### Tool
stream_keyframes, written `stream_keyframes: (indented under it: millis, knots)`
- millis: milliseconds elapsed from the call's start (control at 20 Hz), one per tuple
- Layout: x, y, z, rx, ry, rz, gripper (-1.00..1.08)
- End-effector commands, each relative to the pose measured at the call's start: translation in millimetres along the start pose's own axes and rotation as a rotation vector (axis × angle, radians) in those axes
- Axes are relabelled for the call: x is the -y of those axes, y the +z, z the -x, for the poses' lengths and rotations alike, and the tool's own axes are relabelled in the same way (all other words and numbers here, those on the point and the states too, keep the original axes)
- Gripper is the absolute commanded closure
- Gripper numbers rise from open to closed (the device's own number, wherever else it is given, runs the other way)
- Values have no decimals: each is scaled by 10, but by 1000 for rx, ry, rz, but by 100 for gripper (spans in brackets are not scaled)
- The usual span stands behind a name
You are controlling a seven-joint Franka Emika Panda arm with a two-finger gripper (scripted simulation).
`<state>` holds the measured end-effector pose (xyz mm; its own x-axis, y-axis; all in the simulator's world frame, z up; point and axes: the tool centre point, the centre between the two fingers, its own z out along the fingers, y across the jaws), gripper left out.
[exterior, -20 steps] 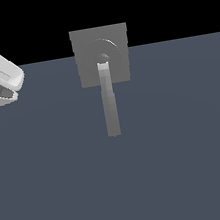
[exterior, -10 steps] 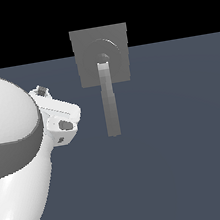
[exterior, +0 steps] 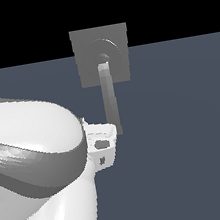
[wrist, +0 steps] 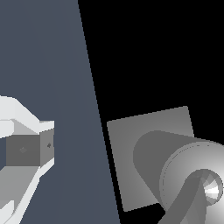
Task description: Turn on the faucet by rotating a designated handle.
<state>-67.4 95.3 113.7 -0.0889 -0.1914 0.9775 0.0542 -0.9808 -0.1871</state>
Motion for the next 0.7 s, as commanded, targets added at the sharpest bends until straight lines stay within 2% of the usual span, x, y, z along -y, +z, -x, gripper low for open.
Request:
stream_keyframes:
  millis: [0,250,550,650]
  knots:
    - [-237,-80,114,45,-75,35,108]
    - [-412,-156,223,88,-143,58,108]
    - [-425,-161,229,90,-147,59,108]
    - [-502,-165,211,90,-147,59,108]
